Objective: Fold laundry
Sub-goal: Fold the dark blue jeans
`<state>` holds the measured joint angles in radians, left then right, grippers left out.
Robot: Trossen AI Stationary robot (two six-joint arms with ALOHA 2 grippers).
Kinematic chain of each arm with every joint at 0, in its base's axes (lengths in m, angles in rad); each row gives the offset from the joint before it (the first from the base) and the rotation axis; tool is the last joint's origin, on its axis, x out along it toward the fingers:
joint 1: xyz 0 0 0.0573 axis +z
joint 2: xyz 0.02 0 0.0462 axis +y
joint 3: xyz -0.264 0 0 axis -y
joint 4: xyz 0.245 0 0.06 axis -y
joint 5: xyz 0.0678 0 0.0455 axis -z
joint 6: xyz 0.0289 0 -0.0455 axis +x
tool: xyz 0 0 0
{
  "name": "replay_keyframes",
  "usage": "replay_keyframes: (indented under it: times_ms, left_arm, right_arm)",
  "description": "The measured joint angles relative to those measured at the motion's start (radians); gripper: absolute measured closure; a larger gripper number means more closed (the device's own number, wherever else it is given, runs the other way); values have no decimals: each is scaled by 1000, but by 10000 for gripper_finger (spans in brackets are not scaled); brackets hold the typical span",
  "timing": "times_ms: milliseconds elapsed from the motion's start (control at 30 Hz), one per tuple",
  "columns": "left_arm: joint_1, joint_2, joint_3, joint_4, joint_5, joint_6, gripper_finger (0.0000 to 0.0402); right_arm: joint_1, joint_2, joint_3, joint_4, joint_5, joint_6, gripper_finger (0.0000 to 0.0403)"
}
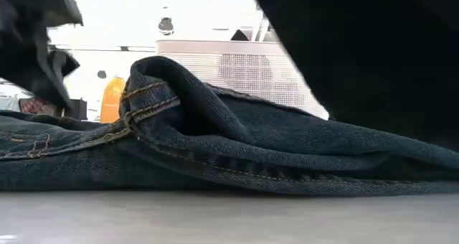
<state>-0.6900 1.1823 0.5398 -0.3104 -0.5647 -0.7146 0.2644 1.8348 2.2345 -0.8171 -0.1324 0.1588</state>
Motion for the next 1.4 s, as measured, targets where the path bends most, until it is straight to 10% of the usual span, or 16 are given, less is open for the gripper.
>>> replay_keyframes:
  times_ms: [567,900,1400]
  left_arm:
    - [-146,-580,40,-318,-649,59,401]
    - [-66,-609,41,-334,-679,205,401]
    - [62,-609,41,-327,-639,319,401]
  right_arm:
    - [-114,454,-1,617,-63,127,358]
    - [-179,624,-1,836,-49,263,341]
    - [-223,521,2,621,-188,236,147]
